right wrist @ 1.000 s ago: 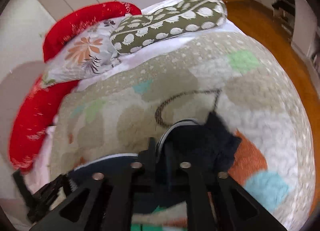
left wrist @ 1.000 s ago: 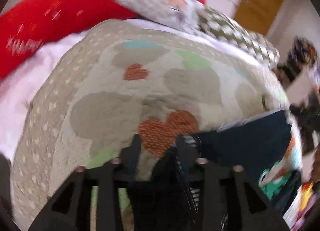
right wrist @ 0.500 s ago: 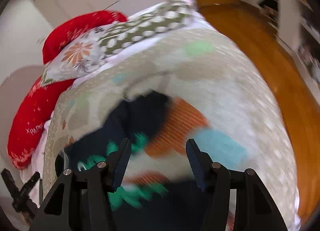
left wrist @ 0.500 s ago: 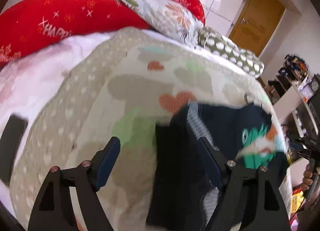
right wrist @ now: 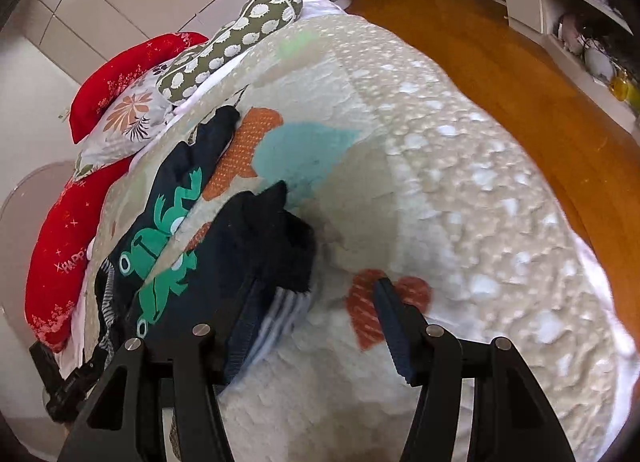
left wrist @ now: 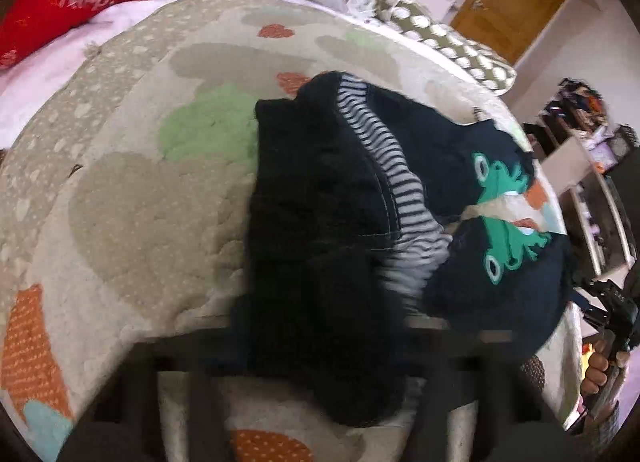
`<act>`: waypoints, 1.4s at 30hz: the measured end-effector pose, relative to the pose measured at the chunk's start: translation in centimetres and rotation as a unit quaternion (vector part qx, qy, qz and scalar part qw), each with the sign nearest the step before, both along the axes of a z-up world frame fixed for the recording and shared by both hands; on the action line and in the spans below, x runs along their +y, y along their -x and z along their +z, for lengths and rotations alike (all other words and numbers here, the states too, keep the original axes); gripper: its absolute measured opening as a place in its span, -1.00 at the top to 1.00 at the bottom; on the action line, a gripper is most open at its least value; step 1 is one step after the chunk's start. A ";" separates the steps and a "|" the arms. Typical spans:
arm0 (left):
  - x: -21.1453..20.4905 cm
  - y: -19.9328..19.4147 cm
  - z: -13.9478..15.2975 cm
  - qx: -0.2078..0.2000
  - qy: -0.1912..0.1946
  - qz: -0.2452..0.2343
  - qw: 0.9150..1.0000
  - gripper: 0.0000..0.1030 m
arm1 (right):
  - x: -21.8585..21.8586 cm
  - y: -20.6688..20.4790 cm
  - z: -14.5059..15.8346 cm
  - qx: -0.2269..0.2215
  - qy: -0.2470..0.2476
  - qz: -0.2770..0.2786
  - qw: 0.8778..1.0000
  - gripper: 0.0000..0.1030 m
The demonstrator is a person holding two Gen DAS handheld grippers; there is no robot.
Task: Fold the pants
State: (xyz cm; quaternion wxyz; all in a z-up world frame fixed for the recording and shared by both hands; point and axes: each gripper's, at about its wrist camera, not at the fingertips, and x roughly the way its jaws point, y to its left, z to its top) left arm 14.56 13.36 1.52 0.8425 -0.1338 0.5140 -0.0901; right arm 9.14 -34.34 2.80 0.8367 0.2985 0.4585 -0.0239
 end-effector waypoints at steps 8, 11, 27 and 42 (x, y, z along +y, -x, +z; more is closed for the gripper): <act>2.5 1.1 2.4 -0.009 -0.002 0.021 1.000 0.56 | 2.5 -0.8 0.4 0.014 0.013 0.037 0.999 0.76; 4.3 2.0 3.9 -0.018 -0.008 0.034 0.999 0.62 | 3.6 0.7 1.4 0.009 0.016 0.061 0.998 0.78; 7.1 8.5 7.0 -0.087 -0.032 0.095 0.991 -0.30 | 1.3 7.7 1.6 -0.013 -0.019 0.007 1.000 0.59; 5.8 12.6 6.2 -0.110 -0.014 0.103 0.988 -0.40 | 3.2 -17.8 2.8 0.024 0.013 0.022 0.999 0.05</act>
